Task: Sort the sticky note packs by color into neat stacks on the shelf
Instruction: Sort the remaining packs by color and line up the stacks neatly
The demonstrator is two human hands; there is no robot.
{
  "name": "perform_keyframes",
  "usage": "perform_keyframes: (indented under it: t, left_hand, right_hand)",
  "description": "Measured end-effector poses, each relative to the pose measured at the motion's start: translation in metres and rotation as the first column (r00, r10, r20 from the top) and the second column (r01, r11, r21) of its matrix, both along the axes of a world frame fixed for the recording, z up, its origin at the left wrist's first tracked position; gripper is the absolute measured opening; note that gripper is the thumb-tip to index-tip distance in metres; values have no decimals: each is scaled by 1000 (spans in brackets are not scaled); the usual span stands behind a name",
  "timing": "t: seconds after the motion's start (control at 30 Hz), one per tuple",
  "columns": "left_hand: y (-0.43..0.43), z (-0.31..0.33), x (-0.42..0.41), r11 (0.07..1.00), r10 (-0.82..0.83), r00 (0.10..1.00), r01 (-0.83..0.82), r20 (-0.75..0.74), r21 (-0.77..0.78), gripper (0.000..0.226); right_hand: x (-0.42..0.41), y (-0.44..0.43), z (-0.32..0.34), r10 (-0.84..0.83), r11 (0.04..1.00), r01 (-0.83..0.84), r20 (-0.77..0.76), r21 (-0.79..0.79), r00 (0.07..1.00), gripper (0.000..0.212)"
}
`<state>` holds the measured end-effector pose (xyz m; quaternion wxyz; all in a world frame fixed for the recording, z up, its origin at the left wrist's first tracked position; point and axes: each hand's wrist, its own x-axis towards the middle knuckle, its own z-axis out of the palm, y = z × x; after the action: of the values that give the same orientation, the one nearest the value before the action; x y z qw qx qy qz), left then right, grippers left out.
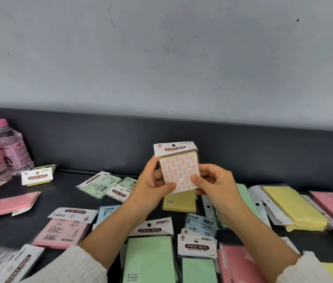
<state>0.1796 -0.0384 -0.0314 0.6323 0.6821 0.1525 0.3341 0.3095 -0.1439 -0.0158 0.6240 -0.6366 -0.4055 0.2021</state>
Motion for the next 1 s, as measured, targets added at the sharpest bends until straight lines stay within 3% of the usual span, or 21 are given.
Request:
perform_keyframes:
  t: [0.1, 0.27, 0.8, 1.0]
  left_hand:
    - [2, -2, 1, 999, 4, 1000, -3, 21, -45, 67]
    - [4, -3, 2, 990, 36, 998, -30, 42, -138, 45]
    - [6, -6, 4, 988, 127, 992, -126, 13, -84, 44]
    - [4, -1, 2, 986, 114, 993, -110, 24, -123, 32]
  right_hand:
    - [-1, 0, 0, 17, 1000, -17, 1, -8, 1000, 22]
    - [-5, 0, -2, 53, 999, -53, -14, -11, 998, 24]
    - [-6, 3, -7, 55, 998, -57, -47, -36, 997, 26]
    - [-6, 3, -8, 17, 999, -20, -73, -47, 997, 22]
